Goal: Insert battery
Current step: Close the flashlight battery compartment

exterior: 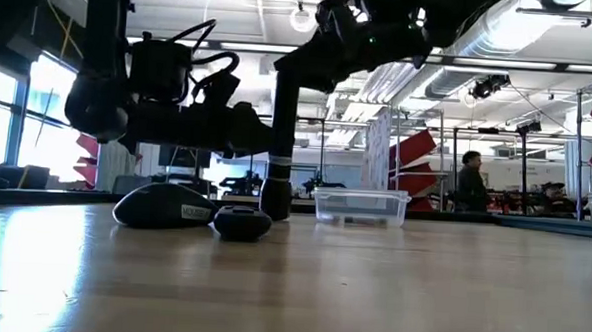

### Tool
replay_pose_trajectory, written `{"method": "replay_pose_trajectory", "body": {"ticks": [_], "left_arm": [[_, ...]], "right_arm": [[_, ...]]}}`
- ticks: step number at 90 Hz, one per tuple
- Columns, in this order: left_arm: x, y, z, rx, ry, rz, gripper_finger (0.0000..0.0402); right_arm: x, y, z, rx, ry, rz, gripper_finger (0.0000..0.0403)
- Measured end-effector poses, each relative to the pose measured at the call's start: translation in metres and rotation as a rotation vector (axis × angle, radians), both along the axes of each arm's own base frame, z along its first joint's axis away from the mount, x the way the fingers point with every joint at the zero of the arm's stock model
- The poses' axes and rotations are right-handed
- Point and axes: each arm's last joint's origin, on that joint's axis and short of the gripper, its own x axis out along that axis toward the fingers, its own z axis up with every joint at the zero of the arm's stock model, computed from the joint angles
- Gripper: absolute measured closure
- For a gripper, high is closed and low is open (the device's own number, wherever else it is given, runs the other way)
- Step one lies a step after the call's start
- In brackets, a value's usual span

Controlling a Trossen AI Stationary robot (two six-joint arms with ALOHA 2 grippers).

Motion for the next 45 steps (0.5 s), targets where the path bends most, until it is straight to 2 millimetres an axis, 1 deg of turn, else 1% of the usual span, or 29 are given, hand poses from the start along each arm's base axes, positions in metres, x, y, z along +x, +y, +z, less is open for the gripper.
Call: {"method": "replay_pose_trajectory", "body": {"ticks": [15, 36, 45], "left_arm": [[0.002, 0.006, 0.001, -0.013, -0.002, -0.004, 0.0194], [0.012, 0.012, 0.001, -0.005, 0.045, -0.040, 0.0259], [0.012, 0.011, 0.001, -0.005, 0.045, -0.051, 0.0261]], "right_arm": [[-0.003, -0.009, 0.000, 0.018, -0.001, 0.001, 0.0162], [-0.004, -0.012, 0.000, 0.029, -0.005, 0.025, 0.0162], [-0.004, -0.012, 0.000, 0.030, -0.005, 0.027, 0.0162]]}}
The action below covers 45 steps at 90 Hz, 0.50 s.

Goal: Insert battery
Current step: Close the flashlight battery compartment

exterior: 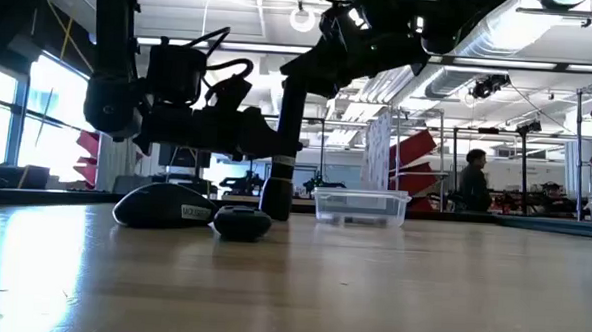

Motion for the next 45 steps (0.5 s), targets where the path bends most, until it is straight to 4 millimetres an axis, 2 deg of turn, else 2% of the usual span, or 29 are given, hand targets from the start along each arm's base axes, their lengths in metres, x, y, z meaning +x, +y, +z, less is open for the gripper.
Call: {"method": "replay_pose_trajectory", "body": {"ticks": [45], "left_arm": [[-0.0025, 0.0018, -0.0049, -0.067, -0.040, -0.067, 0.0262]], "right_arm": [[0.0014, -0.0008, 0.0059, -0.054, -0.037, 0.099, 0.0162]]}}
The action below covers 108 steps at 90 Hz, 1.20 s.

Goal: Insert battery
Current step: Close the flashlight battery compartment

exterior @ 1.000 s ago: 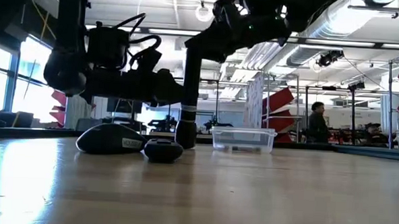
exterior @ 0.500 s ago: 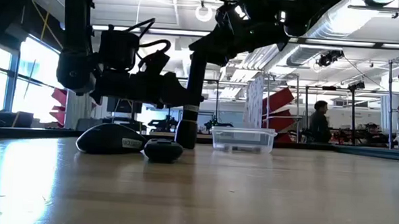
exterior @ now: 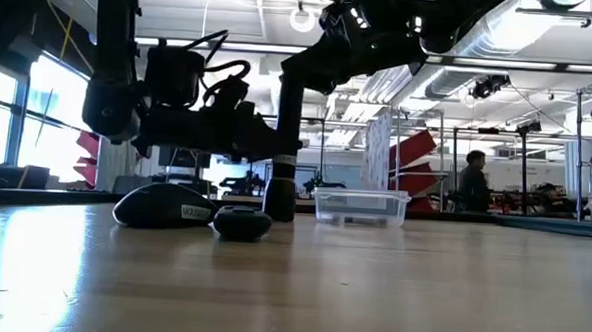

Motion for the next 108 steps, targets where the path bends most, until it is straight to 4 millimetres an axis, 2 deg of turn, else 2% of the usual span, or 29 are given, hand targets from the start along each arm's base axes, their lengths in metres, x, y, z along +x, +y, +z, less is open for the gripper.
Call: {"method": "replay_pose_trajectory", "body": {"ticks": [17, 43, 59, 84, 95, 108], "left_arm": [[0.001, 0.001, -0.007, -0.002, -0.036, -0.034, 0.0262], [0.013, 0.003, -0.014, -0.002, -0.031, -0.089, 0.0263], [0.003, 0.007, -0.018, -0.009, -0.010, -0.061, 0.0263], [-0.012, 0.014, -0.025, -0.047, 0.027, -0.036, 0.0264], [-0.015, 0.013, -0.026, -0.046, 0.038, -0.036, 0.0264], [-0.021, 0.010, -0.024, -0.046, 0.046, -0.041, 0.0264]], "right_arm": [[0.001, 0.000, 0.004, -0.017, -0.064, 0.111, 0.0163], [-0.003, -0.025, -0.006, 0.014, -0.057, 0.099, 0.0163], [-0.014, -0.026, 0.009, 0.002, -0.062, 0.114, 0.0163], [-0.038, 0.016, 0.052, -0.144, -0.033, 0.022, 0.0163], [-0.037, 0.041, 0.048, -0.099, 0.057, 0.001, 0.0163], [-0.027, 0.069, 0.027, -0.035, 0.190, -0.013, 0.0163]]}}
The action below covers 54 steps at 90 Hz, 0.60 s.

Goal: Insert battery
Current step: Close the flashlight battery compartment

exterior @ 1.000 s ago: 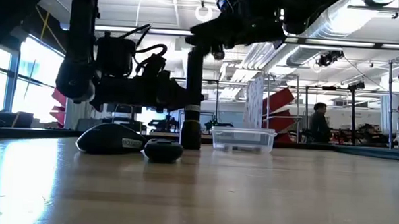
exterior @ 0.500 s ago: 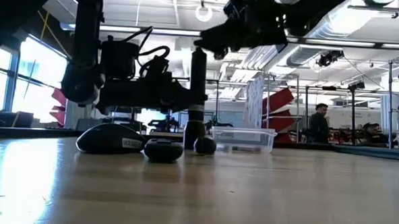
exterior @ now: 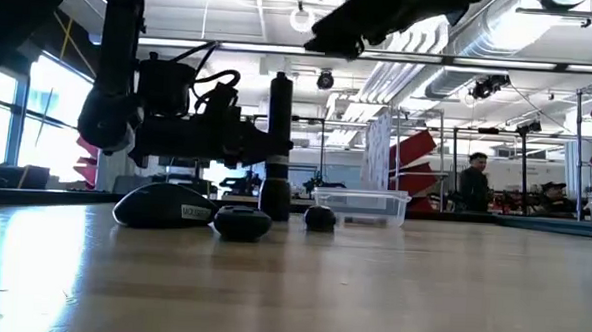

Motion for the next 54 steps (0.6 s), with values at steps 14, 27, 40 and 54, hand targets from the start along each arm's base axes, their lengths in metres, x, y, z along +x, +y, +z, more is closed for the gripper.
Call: {"method": "replay_pose_trajectory", "body": {"ticks": [14, 27, 40, 54], "left_arm": [[-0.013, -0.009, 0.005, 0.000, 0.011, -0.012, 0.0264], [-0.024, -0.016, 0.006, -0.005, 0.029, -0.015, 0.0264], [-0.025, -0.017, 0.007, -0.020, 0.027, -0.024, 0.0264], [-0.023, -0.020, 0.007, -0.021, 0.021, -0.042, 0.0264]], "right_arm": [[0.005, 0.027, -0.049, 0.112, 0.002, 0.005, 0.0162], [-0.012, 0.039, -0.085, 0.134, -0.116, -0.110, 0.0162], [-0.035, 0.049, -0.112, 0.102, -0.161, -0.218, 0.0162], [-0.050, 0.055, -0.125, 0.079, -0.197, -0.257, 0.0162]]}}
